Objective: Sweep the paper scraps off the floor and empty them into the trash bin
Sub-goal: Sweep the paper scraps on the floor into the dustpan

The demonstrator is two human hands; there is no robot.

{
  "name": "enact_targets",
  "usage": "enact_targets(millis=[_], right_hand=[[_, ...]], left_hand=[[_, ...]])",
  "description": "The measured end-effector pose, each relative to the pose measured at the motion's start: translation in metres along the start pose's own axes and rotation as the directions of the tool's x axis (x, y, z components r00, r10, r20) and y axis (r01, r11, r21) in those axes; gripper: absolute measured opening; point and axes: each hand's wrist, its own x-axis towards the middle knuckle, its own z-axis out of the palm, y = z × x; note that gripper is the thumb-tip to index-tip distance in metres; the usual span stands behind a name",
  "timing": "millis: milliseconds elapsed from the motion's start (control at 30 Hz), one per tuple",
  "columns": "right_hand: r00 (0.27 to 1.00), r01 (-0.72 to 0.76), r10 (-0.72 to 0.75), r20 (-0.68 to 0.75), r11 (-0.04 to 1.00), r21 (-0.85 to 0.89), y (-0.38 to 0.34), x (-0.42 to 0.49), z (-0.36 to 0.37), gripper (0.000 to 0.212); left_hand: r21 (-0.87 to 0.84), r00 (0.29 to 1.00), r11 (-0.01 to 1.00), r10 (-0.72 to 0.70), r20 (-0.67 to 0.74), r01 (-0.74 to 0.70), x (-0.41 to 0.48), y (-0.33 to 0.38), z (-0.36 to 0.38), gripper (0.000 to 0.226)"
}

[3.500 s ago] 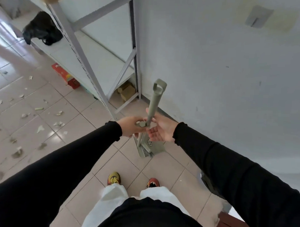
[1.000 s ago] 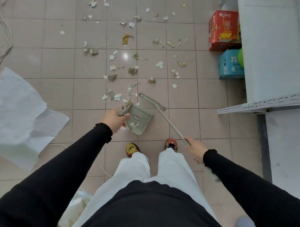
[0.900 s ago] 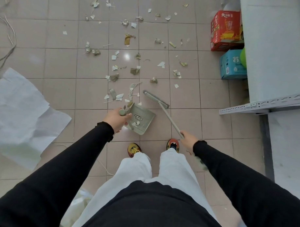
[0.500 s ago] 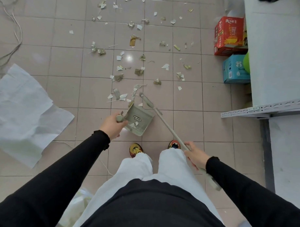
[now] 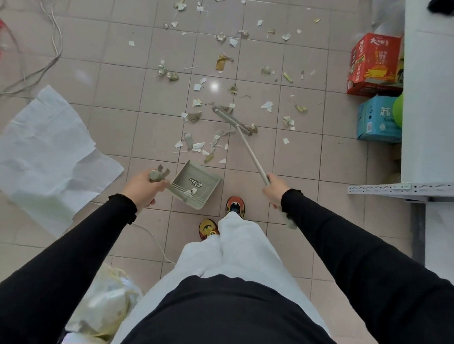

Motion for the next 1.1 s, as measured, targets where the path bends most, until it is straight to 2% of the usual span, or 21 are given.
enact_targets(millis=[167,333,433,567,733,867,967,1100], right_hand=[[1.000,-0.018,0.022,0.017,0.980,-0.196,-0.031,0.027,-0.005,0.046],[0.983,-0.028,0.082,0.165,0.951,-0.308,-0.033,0.012,0.012,0.042],[0.971,-0.030,0.077,0.227,0.979,-0.202,-0.005,-0.021,0.009,0.047],[0.980,-0.060,0.074,0.183,0.995,-0.078,0.021,-0.066,0.013,0.051],[0.997,-0.043,0.053,0.059,0.987,-0.154,-0.015,-0.045,0.055,0.052],[0.986,-0.093,0.116,0.116,0.978,-0.185,-0.033,-0.038,0.088,0.049],[0.969,-0.146,0.164,0.184,0.983,-0.109,-0.014,-0.066,0.099,0.056],[0.972,-0.179,0.174,0.159,0.984,0.020,0.007,-0.112,0.105,0.063]], left_hand=[[-0.024,1.000,1.000,-0.019,-0.021,0.018,0.025,0.010,-0.005,0.010],[-0.003,1.000,1.000,-0.025,0.011,0.025,0.044,0.017,-0.008,0.011],[0.004,1.000,1.000,-0.013,0.018,0.013,0.048,0.019,-0.010,0.009],[0.038,0.999,0.999,0.007,0.050,-0.009,0.050,0.011,-0.020,0.012],[0.033,0.995,0.999,0.020,0.095,-0.023,0.053,-0.001,-0.029,0.016],[0.058,0.992,0.997,0.043,0.121,-0.050,0.058,-0.010,-0.036,0.012],[0.073,0.988,0.994,0.069,0.140,-0.079,0.062,-0.015,-0.042,0.011],[0.088,0.979,0.989,0.101,0.175,-0.118,0.064,-0.022,-0.053,0.006]])
